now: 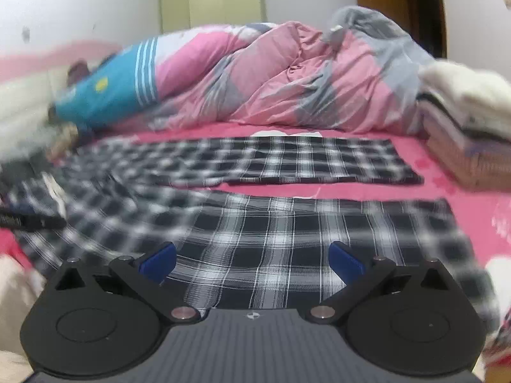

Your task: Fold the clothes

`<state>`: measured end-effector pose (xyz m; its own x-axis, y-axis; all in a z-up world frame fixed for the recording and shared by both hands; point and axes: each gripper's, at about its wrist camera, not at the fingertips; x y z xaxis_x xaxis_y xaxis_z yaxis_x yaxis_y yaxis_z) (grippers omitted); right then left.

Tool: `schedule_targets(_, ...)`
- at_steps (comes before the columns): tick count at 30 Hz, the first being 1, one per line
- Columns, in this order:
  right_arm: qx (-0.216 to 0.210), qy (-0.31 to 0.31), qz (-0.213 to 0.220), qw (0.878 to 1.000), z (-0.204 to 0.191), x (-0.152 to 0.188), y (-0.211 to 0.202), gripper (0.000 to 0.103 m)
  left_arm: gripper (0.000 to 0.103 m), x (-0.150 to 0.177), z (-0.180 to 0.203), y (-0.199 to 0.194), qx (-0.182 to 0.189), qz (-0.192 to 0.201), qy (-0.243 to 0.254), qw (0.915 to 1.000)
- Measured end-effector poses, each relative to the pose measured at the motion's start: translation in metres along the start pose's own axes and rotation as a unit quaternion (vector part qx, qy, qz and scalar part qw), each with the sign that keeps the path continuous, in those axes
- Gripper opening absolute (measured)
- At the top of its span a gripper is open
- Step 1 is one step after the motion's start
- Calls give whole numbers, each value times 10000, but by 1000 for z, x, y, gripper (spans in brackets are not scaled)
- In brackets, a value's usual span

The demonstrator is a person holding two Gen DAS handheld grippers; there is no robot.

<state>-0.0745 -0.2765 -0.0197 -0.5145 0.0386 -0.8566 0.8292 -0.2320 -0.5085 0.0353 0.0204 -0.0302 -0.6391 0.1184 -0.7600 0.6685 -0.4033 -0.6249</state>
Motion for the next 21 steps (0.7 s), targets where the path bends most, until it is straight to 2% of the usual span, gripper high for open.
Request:
schedule_targets(3,233,-254,-233,9991,-18,3,21,103,103,-1,7,19,-128,-171,49,9998)
schedule_targets(8,492,-788,-961,9910,-42,17,72,103,103,7,2,58,-381,-745,-356,9959)
schedule_targets(9,460,-640,-975,9921,-39,17,71,103,103,9,0,61,-428,-803,-440,9949)
schedule_targets(12,364,-381,-1120,9923,-30,15,72,103,103,15,-4,57,-441,-694,-611,9947)
schedule_targets(16,207,-251,-1319,9907,-21,12,74,103,103,16,-4,54,-520,-760,-690,9934)
schedule_targets(21,378,-248,-1471,9881,-29,9,77,103,103,13,-5,56,-591,-839,-876,9909)
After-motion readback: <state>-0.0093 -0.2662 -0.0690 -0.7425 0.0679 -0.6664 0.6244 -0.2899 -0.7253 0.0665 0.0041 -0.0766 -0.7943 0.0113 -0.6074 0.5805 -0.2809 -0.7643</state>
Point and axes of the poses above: each gripper's, at about its wrist camera, not at the fingertips, and y roughly the way its jaws point, z to its right, x to its underside, and after that the axes turned 15 degrees about x, right-handed
